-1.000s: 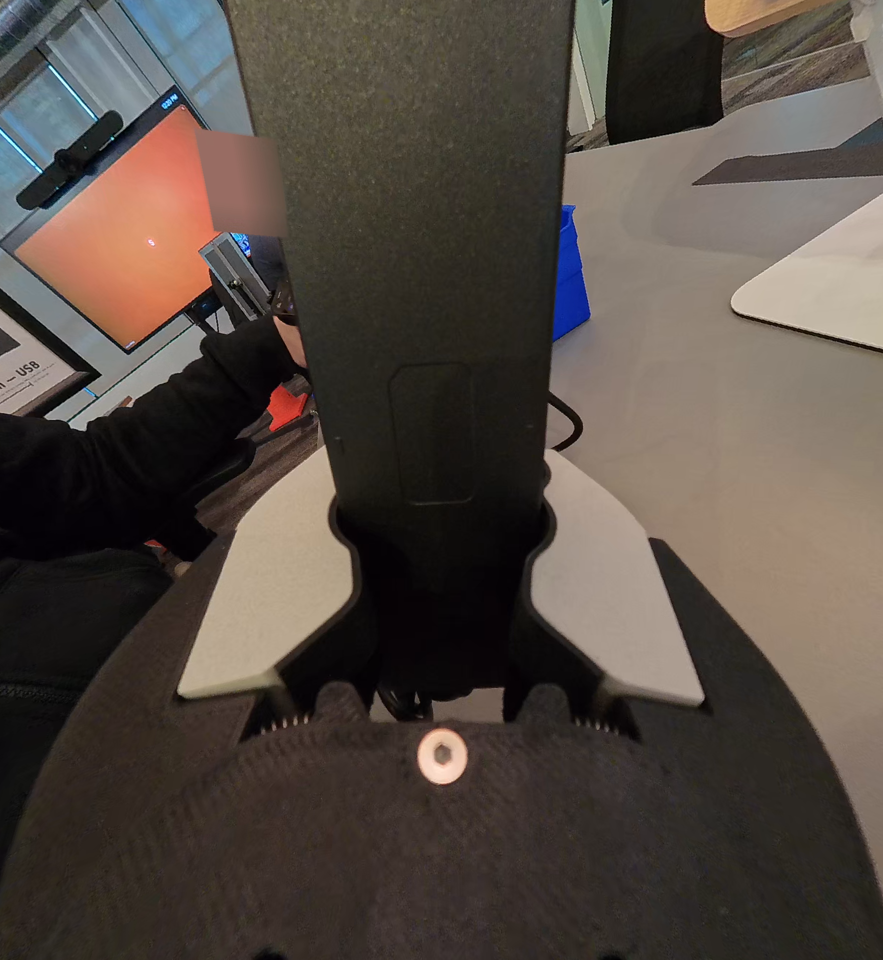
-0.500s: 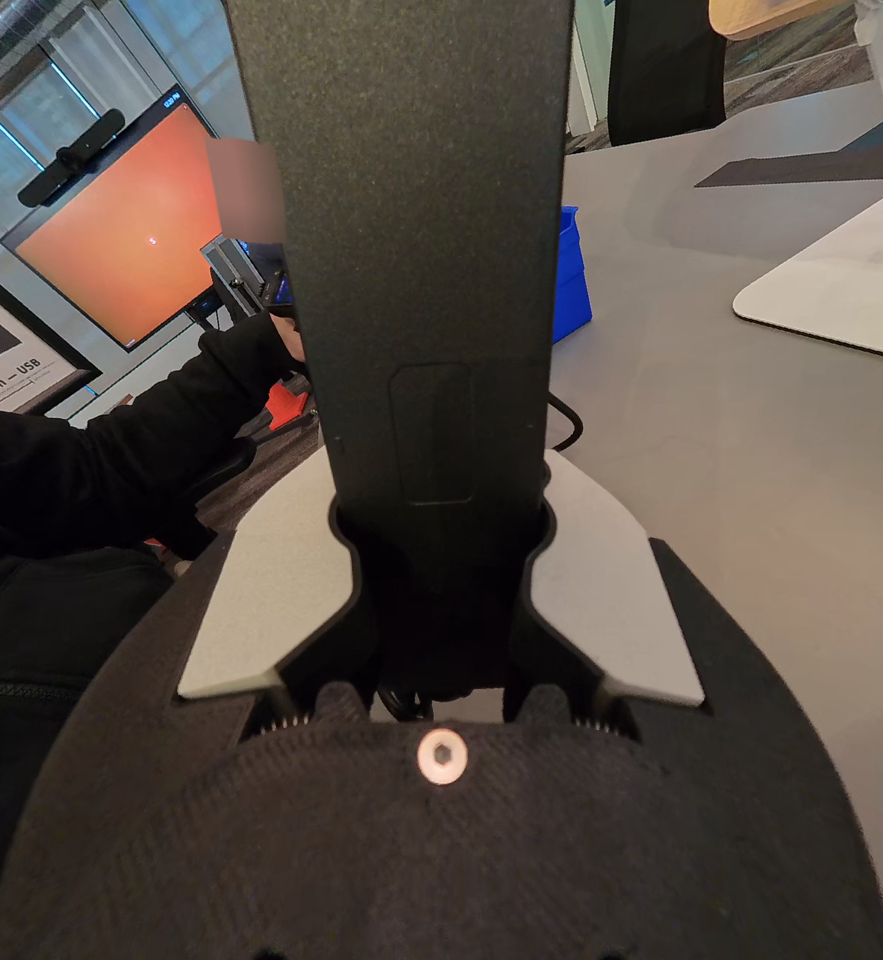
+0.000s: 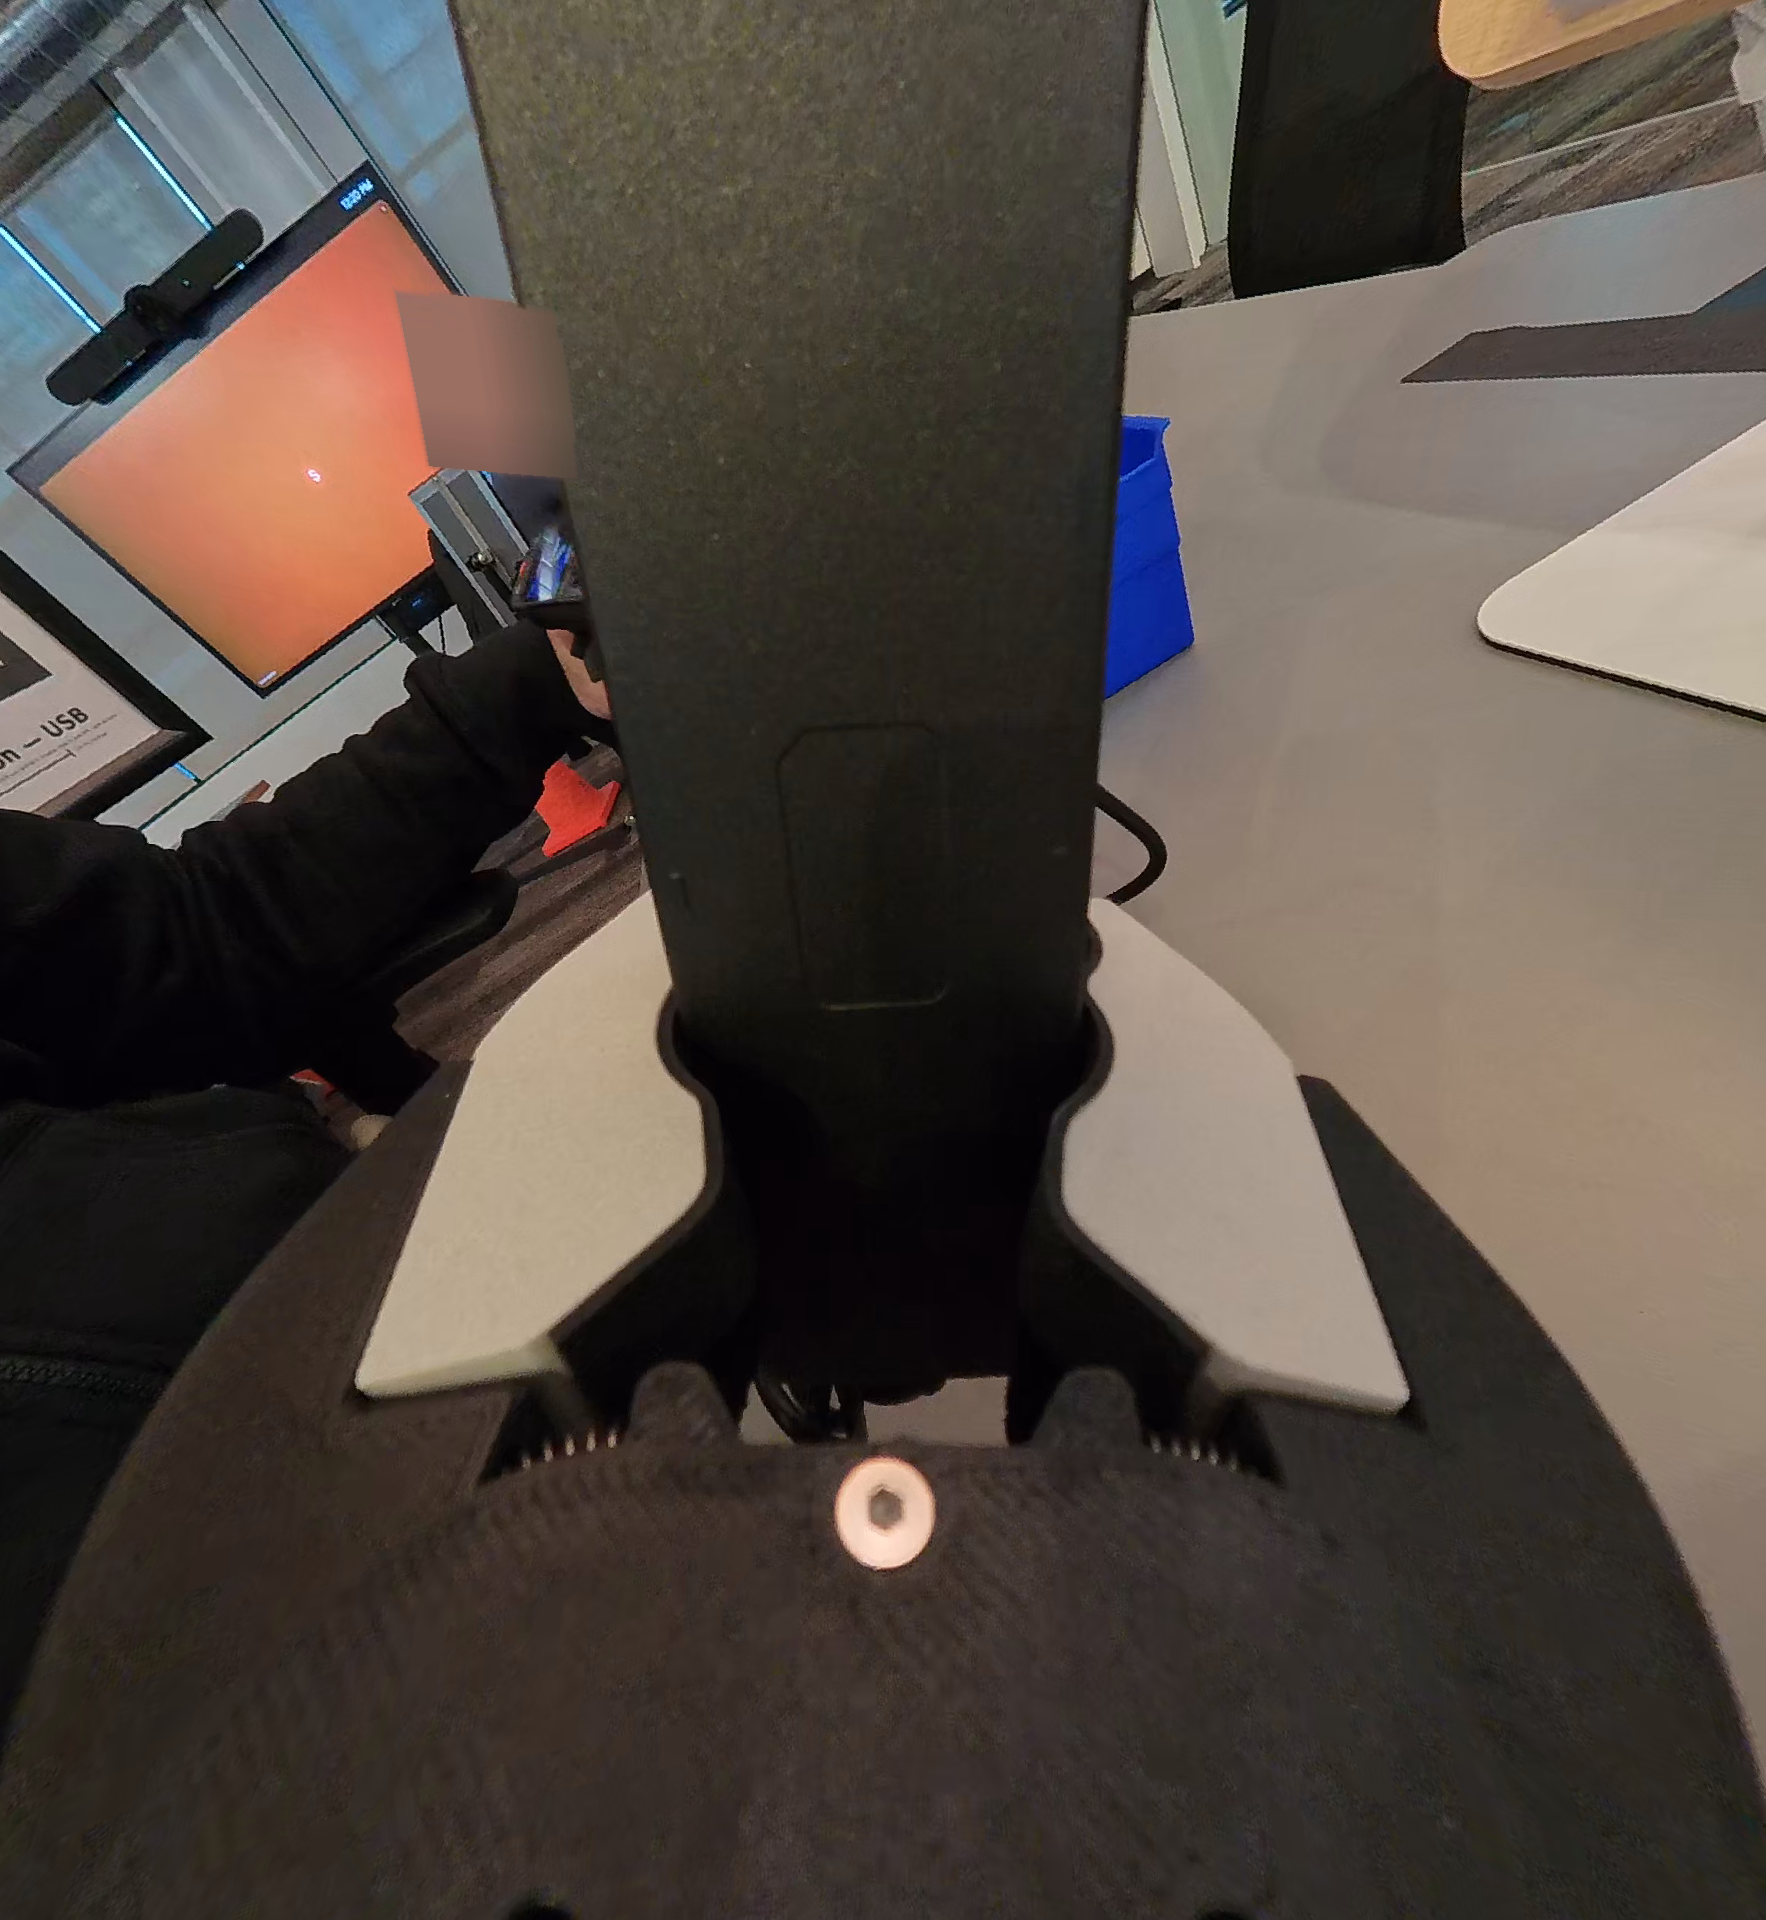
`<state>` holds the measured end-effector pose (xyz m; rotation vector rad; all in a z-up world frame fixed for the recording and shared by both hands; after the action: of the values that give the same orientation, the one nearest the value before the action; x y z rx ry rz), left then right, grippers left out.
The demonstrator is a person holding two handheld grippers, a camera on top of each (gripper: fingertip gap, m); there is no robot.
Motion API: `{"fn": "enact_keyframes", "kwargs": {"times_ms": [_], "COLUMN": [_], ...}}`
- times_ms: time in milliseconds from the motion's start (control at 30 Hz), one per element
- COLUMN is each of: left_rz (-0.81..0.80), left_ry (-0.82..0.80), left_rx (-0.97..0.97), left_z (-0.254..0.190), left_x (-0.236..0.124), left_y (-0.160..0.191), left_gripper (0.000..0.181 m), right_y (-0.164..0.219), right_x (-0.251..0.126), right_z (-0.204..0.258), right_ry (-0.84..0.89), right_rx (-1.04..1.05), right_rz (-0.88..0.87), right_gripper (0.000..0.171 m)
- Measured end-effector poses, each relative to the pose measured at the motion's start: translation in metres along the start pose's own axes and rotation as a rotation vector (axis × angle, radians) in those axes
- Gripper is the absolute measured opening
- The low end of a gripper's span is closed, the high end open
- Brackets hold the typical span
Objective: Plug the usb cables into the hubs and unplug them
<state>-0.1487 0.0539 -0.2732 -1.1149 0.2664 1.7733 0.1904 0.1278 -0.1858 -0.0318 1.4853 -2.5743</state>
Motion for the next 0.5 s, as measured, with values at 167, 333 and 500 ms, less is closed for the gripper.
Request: {"fn": "enact_keyframes", "kwargs": {"times_ms": [167,333,500], "left_rz": [-0.062,-0.051,-0.042], "left_ry": [0.016,0.032,0.038], "left_rx": [0.012,0.013,0.011], "left_z": [-0.004,-0.009,-0.012], "left_x": [-0.002,0.003,0.008], "left_y": [-0.011,-0.009,-0.009], "left_gripper": [0.008,0.008,0.008], "right_y": [0.0,0.0,0.0], "right_x": [0.0,0.001,0.002], "right_z": [0.002,0.003,0.004], "right_ry": [-0.009,-0.016,-0.018], "right_rx": [-0.008,-0.02,-0.025], "right_rz": [-0.001,0.003,0.007], "right_gripper": [0.064,0.064,0.064]}}
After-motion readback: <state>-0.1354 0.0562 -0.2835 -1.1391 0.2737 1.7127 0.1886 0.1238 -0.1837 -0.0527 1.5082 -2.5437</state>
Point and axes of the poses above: each gripper's, where its closed fingertips meet, x out along the fingers, y out of its underside, z = x × y across the jaws, the point moved 2 cm from there along -x, back along the fingers, and after that the axes turned 7 degrees about -y, right-handed, at the moved point
